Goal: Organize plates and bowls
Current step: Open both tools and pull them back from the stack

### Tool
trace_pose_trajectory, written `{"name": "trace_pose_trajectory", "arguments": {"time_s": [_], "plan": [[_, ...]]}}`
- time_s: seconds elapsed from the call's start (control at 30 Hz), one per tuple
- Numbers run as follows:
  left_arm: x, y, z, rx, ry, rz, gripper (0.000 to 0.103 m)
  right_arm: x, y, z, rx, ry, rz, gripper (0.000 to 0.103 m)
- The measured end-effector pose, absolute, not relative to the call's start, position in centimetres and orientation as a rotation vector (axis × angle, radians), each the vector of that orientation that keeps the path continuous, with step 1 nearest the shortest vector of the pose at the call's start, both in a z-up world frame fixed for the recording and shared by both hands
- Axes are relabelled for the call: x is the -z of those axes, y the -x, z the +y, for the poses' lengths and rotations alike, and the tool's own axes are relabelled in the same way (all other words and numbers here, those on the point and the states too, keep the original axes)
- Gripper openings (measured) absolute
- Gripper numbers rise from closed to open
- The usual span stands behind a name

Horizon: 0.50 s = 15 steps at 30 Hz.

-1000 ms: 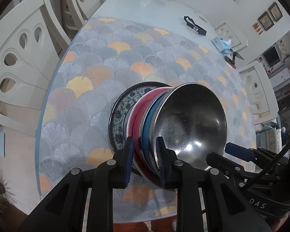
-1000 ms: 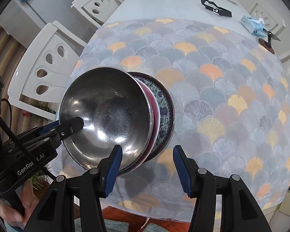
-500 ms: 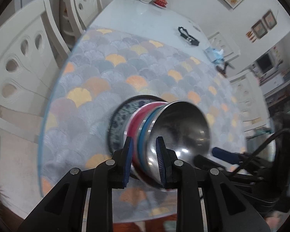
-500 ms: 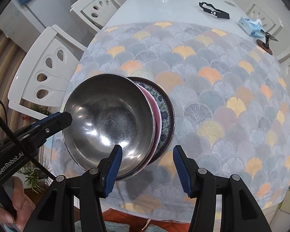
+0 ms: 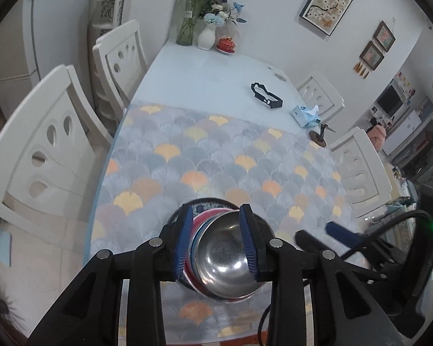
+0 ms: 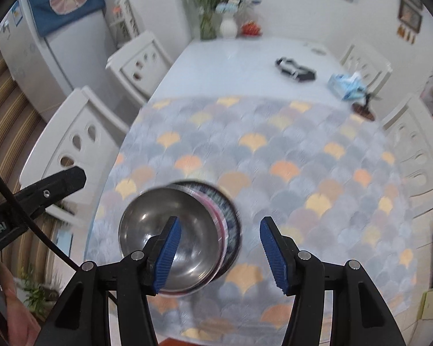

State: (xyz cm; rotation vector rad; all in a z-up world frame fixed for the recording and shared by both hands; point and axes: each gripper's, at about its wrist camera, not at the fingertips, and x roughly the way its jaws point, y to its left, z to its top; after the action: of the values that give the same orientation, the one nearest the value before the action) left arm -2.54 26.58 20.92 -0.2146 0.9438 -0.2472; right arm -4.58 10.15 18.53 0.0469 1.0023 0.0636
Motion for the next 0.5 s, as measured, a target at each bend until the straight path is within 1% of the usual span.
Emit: {"name": "trace_pose_trajectory", "arguments": {"time_s": [0.1,0.17,0.23,0.3,0.5], "plan": [[-21.9,2.7,25.8,0.228,0.183,0.896,0.031,-20.3,5.1,9.4,-0.018,-0.043,0.929,0.064],[-22.5,2.7,25.0,0.211,0.141,0.867,0.037,-21.3,5.4,9.1,0.002,-0.039,0.888,0.073],[-22.8,2.8,24.3,0.197,0.107,0.839,0.055,-22.1,5.7,8.6,0.027,-0.028,0.844,0.085],[-22.9,2.8,23.6,0.165,0.080,0.801,0.066,-22.6,5.7,8.3,0.048,-0.019,0.819,0.087],[-21.5,2.2,23.2,0.153,0.082,0.832,0.066,-21.1,5.0,7.5,0.057,-0.043,0.878,0.087]]}}
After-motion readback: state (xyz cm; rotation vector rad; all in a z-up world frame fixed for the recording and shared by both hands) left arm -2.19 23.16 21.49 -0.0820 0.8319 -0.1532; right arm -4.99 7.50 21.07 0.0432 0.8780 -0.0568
